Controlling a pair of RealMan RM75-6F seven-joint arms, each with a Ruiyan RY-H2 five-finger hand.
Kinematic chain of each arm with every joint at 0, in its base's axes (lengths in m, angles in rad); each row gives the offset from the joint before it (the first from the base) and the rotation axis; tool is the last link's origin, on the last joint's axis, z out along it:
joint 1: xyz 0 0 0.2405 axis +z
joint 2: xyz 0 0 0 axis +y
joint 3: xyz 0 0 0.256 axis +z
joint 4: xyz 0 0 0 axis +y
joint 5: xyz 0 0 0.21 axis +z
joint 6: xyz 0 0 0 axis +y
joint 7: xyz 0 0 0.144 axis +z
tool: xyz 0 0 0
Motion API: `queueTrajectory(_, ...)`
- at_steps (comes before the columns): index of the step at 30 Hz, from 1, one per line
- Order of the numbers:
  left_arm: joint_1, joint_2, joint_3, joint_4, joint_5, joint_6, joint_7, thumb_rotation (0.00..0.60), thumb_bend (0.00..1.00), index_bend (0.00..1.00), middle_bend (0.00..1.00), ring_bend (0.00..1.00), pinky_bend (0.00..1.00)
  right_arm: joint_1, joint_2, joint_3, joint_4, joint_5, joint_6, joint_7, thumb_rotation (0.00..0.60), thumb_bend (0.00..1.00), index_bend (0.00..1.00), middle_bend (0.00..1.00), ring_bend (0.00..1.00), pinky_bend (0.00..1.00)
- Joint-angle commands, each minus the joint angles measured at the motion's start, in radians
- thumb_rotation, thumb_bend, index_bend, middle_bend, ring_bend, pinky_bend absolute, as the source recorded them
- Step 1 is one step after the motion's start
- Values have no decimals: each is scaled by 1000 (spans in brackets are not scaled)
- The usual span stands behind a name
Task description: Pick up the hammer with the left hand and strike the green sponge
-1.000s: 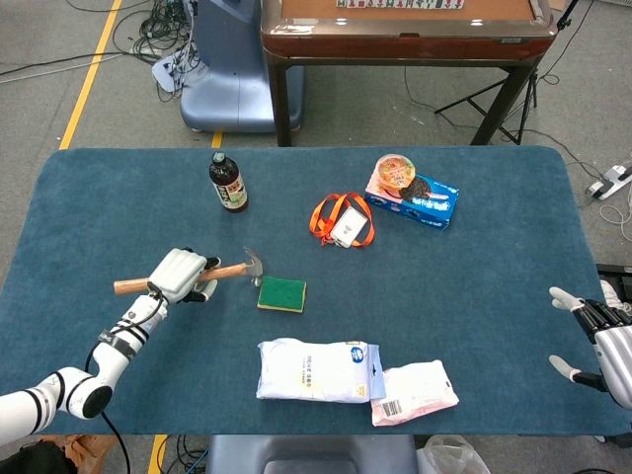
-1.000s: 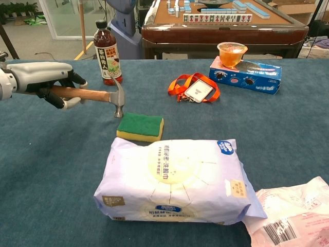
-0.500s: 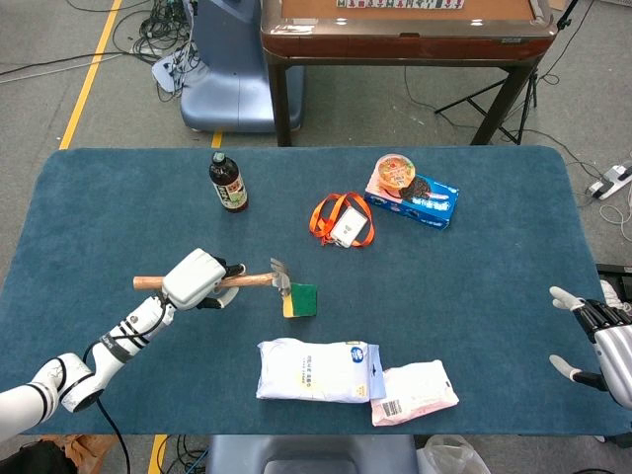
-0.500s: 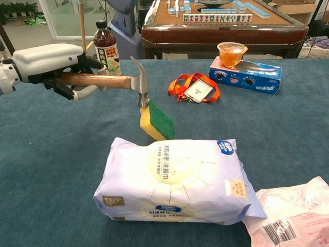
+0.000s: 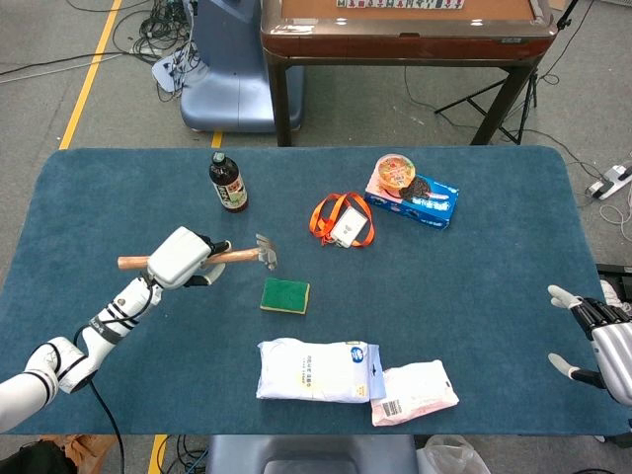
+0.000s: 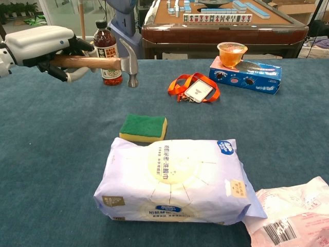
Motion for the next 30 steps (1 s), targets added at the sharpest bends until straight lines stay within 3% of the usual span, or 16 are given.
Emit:
queueTrajectory(1, 8, -14, 7, 41, 14, 42, -43, 600, 535, 764, 789, 734, 944, 4, -1, 0, -2, 1, -7, -3, 600, 127, 169, 300, 262, 380)
queueTrajectory(14, -21, -170, 108, 262, 163, 154, -19, 600, 534, 761, 789, 829, 993, 16, -8, 0, -3, 13, -36, -11, 600, 127, 169, 300, 262, 380)
queueTrajectory(30, -57, -264, 109, 417, 133, 132, -4, 600, 534, 761, 788, 833, 994, 13, -14, 0, 22, 36, -43, 11, 600, 127, 169, 300, 262, 380)
